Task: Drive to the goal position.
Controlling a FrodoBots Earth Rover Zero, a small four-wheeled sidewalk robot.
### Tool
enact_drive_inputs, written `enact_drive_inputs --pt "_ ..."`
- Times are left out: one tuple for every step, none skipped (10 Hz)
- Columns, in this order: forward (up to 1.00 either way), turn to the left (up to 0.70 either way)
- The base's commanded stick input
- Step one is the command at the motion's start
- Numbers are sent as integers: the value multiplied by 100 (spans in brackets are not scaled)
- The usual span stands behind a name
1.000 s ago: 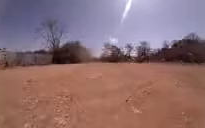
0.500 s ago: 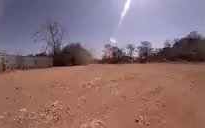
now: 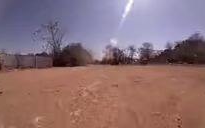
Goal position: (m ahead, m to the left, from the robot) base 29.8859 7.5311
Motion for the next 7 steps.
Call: enact_drive_inputs --pt "100 0" --pt "100 0" --pt "100 0" --pt "100 0" --pt "100 0" --pt "100 0" --pt "100 0"
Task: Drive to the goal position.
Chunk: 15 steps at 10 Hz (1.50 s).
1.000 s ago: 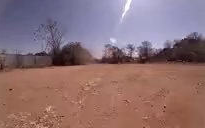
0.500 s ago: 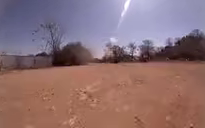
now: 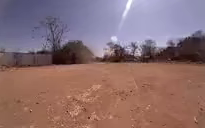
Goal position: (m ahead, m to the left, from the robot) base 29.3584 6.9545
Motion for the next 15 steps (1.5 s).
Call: enact_drive_inputs --pt "100 0" --pt "100 0" --pt "100 0" --pt "100 0" --pt "100 0" --pt "100 0" --pt "100 0" --pt "100 0" --pt "100 0" --pt "100 0" --pt "100 0" --pt "100 0" --pt "100 0" --pt "100 0" --pt "100 0"
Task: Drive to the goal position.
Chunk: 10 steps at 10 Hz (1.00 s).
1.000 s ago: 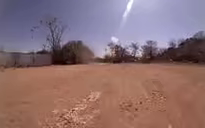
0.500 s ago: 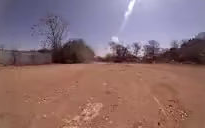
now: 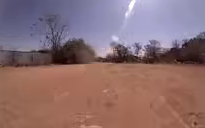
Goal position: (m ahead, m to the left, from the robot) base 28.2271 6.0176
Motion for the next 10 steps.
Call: enact_drive_inputs --pt "100 0" --pt "100 0" --pt "100 0" --pt "100 0" --pt "100 0" --pt "100 0" --pt "100 0" --pt "100 0" --pt "100 0" --pt "100 0"
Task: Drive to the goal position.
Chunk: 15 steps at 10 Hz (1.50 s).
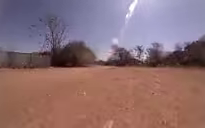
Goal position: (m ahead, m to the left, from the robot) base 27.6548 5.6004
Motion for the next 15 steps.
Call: enact_drive_inputs --pt "100 0" --pt "100 0" --pt "100 0" --pt "100 0" --pt "100 0" --pt "100 0" --pt "100 0" --pt "100 0" --pt "100 0" --pt "100 0" --pt "100 0" --pt "100 0" --pt "100 0" --pt "100 0" --pt "100 0"
